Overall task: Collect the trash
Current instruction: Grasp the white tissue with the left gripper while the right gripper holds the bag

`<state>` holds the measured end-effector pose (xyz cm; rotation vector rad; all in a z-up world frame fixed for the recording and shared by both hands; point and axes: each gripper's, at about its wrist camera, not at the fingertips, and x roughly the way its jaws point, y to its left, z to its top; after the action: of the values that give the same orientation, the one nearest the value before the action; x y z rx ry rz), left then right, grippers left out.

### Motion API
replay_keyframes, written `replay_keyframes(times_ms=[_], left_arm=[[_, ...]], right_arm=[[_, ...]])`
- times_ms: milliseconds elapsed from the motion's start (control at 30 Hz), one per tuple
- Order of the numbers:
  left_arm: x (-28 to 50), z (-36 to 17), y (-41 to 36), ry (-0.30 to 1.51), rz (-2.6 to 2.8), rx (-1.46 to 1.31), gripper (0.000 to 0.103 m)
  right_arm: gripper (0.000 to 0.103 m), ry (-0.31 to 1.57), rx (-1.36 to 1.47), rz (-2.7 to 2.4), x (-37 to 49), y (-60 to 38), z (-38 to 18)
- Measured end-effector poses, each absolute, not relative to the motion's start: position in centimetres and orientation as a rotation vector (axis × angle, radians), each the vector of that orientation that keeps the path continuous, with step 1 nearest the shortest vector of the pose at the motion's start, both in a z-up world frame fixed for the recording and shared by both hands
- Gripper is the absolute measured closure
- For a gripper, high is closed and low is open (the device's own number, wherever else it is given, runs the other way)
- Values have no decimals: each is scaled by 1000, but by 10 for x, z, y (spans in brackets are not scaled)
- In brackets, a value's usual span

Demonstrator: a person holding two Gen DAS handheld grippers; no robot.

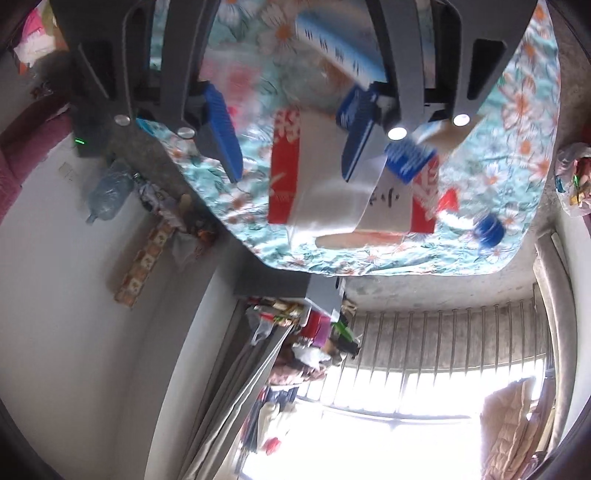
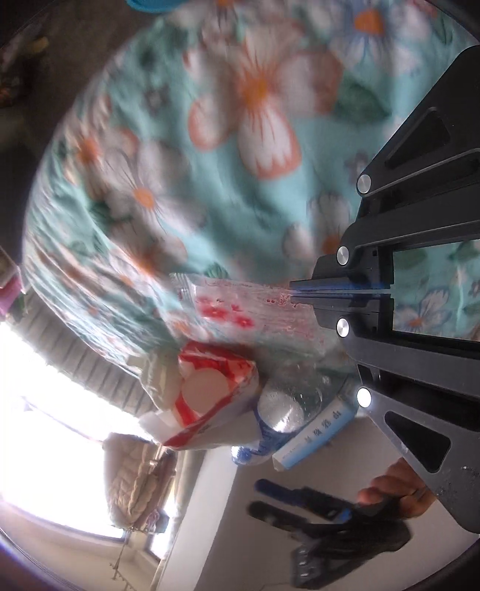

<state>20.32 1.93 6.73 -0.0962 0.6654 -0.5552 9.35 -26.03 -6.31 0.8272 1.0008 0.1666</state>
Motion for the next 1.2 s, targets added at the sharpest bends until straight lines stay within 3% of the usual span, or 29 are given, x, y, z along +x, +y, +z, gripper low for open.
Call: replay_keyframes(times_ms=[233, 333, 400, 433, 567, 700, 767, 1033, 1200], left_arm=[[249, 44, -15, 745, -468, 76, 51], [258, 33, -20, 778, -433, 103, 63], [260, 30, -21, 789, -428, 98, 74], [261, 28, -20, 791, -430, 95, 77], [260, 27, -18, 787, -440, 78, 92], [256, 34, -13, 766, -452, 50, 101], [251, 41, -10, 741, -472, 29, 101], [217, 83, 5, 593, -574, -28, 101], [198, 105, 14, 574, -641, -95, 101]], right_arm=[[103, 1003, 821, 106, 86, -277, -75], [98, 1004, 811, 114, 85, -279, -77], [84, 1001, 782, 124, 89, -275, -76], [71, 1002, 772, 132, 92, -273, -76], [59, 1003, 742, 153, 96, -264, -73], [60, 1017, 690, 120, 101, -256, -70], [71, 1025, 637, 84, 102, -249, -68], [99, 1033, 631, 16, 97, -251, -71], [103, 1009, 681, 45, 88, -253, -64]])
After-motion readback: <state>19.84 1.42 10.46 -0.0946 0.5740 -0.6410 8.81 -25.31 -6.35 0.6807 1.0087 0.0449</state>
